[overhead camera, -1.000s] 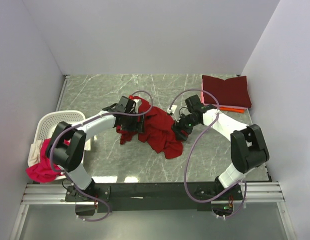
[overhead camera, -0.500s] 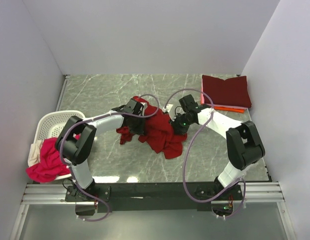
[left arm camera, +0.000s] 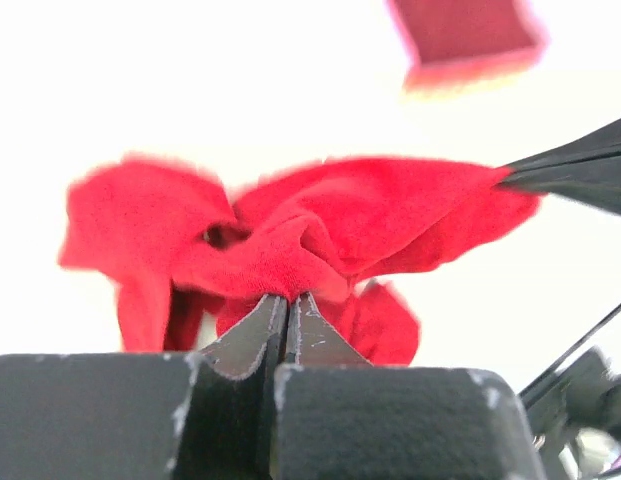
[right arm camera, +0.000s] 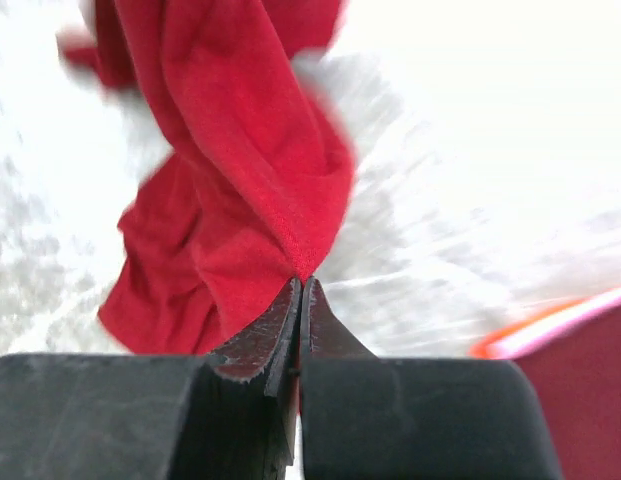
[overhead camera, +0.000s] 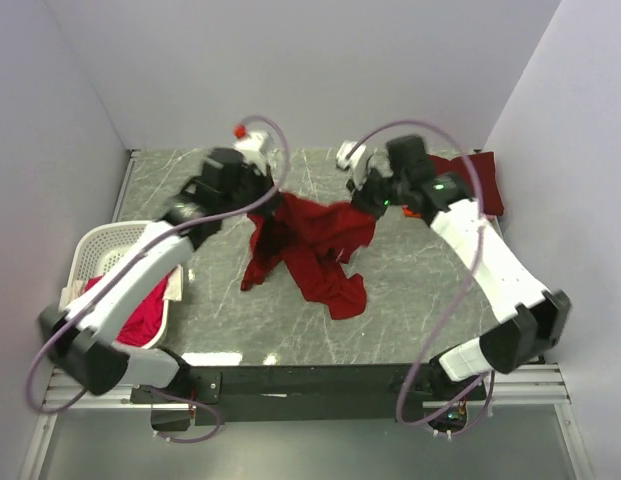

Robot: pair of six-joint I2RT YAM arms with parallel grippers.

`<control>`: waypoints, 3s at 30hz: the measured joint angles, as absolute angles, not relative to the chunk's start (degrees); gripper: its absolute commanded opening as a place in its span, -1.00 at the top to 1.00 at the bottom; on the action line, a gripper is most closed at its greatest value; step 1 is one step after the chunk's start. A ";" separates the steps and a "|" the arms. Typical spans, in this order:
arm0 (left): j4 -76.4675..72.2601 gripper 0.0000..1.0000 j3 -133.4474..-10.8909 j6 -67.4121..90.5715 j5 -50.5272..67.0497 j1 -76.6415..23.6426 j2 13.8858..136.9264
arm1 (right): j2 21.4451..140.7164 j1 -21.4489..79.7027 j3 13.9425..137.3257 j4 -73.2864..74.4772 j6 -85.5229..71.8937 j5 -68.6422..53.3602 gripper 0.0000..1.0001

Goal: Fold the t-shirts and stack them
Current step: Flatten the tshirt out

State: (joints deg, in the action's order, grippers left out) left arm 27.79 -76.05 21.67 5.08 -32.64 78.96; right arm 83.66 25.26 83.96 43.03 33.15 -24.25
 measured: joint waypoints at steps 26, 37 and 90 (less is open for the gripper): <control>5.10 0.99 -96.38 18.81 15.44 -33.23 61.17 | 65.69 25.89 122.39 46.50 27.38 -28.82 1.00; -2.85 -0.05 -95.59 31.68 11.44 -15.46 101.43 | 97.32 18.59 98.98 24.38 21.96 -15.46 0.37; 39.07 0.20 -78.89 20.34 4.78 -14.74 112.79 | 83.20 45.25 42.30 38.59 77.91 -25.10 0.59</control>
